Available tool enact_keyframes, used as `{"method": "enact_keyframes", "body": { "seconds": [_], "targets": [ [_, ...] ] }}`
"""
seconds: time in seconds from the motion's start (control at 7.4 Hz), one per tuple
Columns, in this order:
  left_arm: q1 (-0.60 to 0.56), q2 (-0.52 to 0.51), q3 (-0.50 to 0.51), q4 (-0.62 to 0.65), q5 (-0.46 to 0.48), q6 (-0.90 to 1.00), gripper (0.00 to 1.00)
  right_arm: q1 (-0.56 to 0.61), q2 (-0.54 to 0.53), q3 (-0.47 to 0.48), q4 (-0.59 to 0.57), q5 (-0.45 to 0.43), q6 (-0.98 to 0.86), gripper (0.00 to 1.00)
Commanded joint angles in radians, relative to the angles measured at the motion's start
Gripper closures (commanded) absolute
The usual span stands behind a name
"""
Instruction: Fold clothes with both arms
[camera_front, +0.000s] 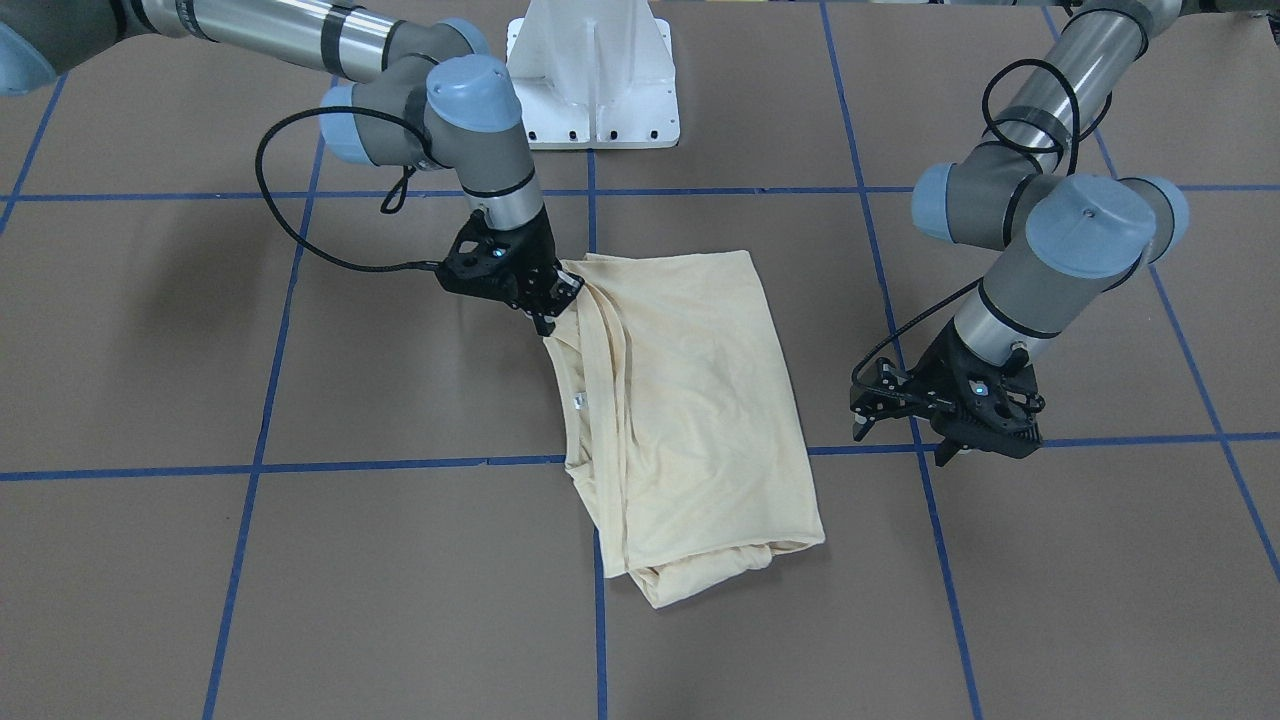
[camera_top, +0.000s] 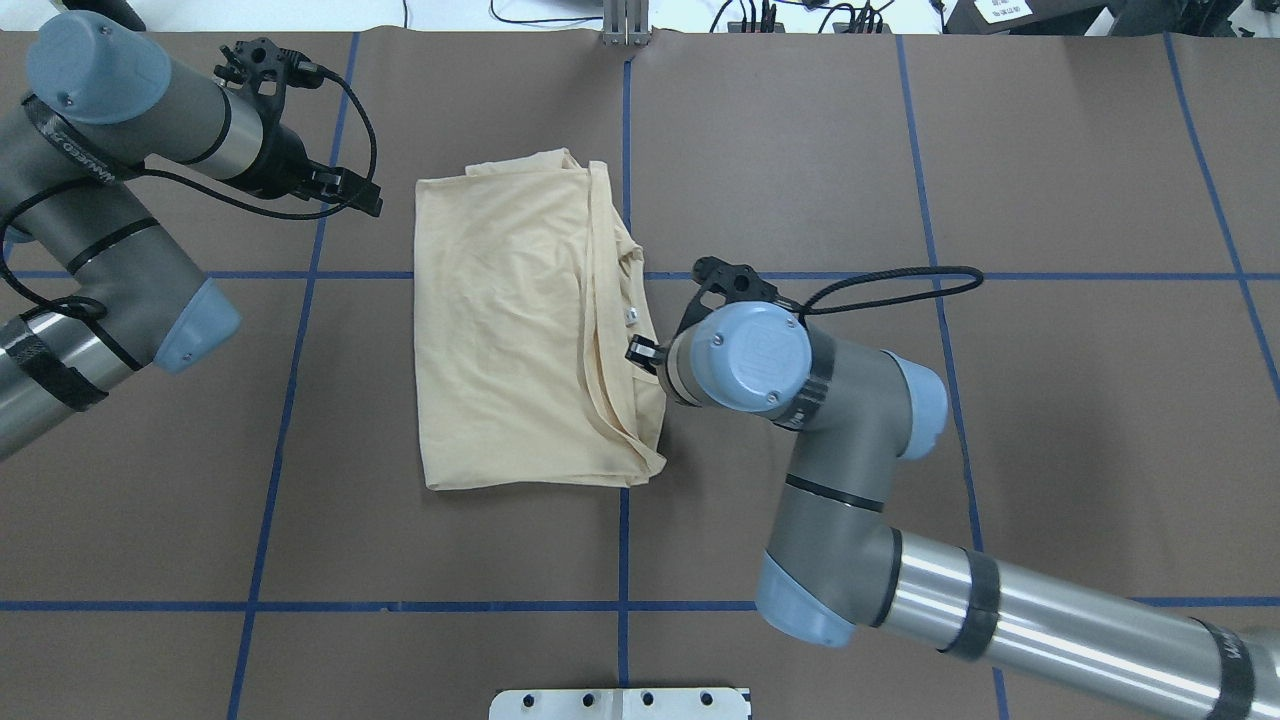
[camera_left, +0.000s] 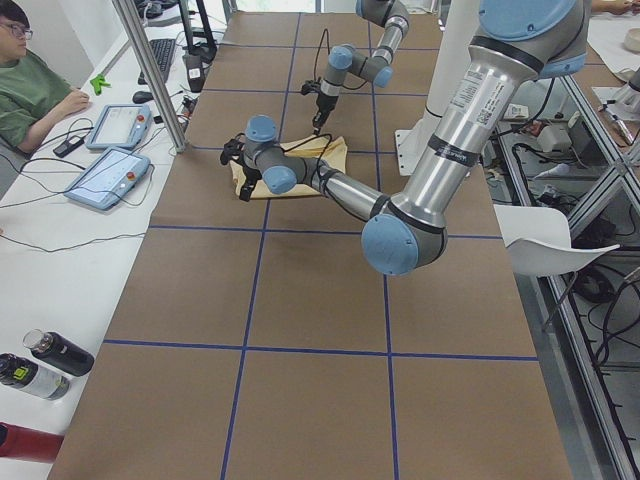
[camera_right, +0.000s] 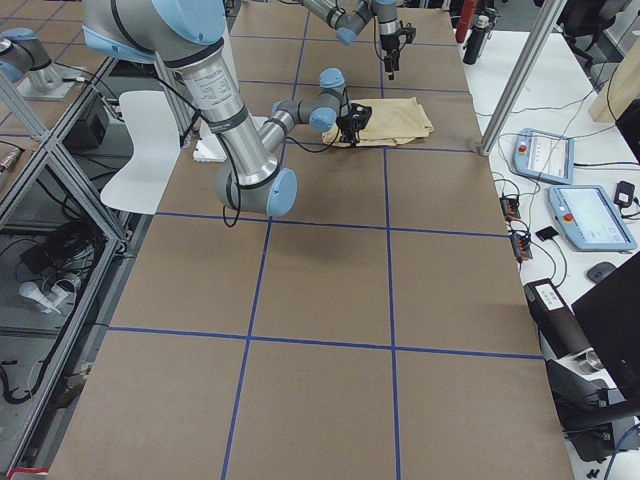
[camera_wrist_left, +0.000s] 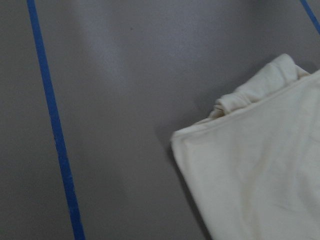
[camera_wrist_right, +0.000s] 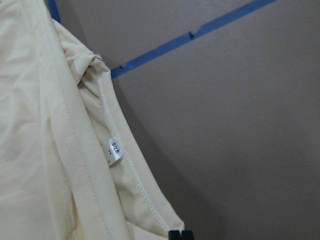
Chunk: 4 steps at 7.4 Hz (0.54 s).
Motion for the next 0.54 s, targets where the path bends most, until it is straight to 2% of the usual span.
{"method": "enact_keyframes", "body": {
  "seconds": [0.0, 0.14, 0.41],
  "targets": [
    [0.001, 0.000, 0.000, 0.000, 0.000, 0.000, 0.00, -0.024, -0.055, 0.083, -0.043, -0.003, 0.001, 1.00],
    [0.001, 0.000, 0.000, 0.000, 0.000, 0.000, 0.00, -0.027, -0.057, 0.080, -0.045, -0.008, -0.005, 0.01],
    [0.001, 0.000, -0.002, 0.000, 0.000, 0.000, 0.00, -0.009, -0.016, 0.060, -0.057, -0.008, -0.031, 0.00]
  ]
}}
